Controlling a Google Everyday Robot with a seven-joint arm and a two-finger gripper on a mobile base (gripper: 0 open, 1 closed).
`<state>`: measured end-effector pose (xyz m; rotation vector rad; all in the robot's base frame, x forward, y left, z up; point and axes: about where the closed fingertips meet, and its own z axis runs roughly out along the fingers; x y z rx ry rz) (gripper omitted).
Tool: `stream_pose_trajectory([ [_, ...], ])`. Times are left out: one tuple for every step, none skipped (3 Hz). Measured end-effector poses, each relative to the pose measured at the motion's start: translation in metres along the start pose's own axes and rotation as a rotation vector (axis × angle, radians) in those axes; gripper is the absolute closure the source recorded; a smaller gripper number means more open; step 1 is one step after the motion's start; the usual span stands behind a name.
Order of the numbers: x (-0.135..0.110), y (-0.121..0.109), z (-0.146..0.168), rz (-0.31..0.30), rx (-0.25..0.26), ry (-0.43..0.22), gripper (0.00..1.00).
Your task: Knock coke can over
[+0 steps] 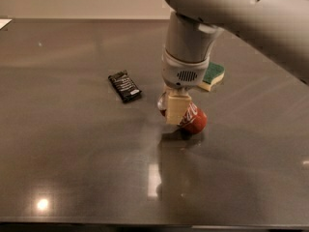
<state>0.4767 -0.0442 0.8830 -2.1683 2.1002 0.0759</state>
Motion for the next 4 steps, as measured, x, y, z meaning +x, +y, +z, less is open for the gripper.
stream_pose_trajectory([
  [0.003,-0.001,0.008,-0.017,-0.021,0.029,0.35],
  [0.005,-0.002,0.015,-0.027,-0.036,0.044,0.12],
  [0.005,-0.002,0.022,-0.031,-0.051,0.039,0.00],
  [0.005,-0.002,0.022,-0.031,-0.051,0.039,0.00],
])
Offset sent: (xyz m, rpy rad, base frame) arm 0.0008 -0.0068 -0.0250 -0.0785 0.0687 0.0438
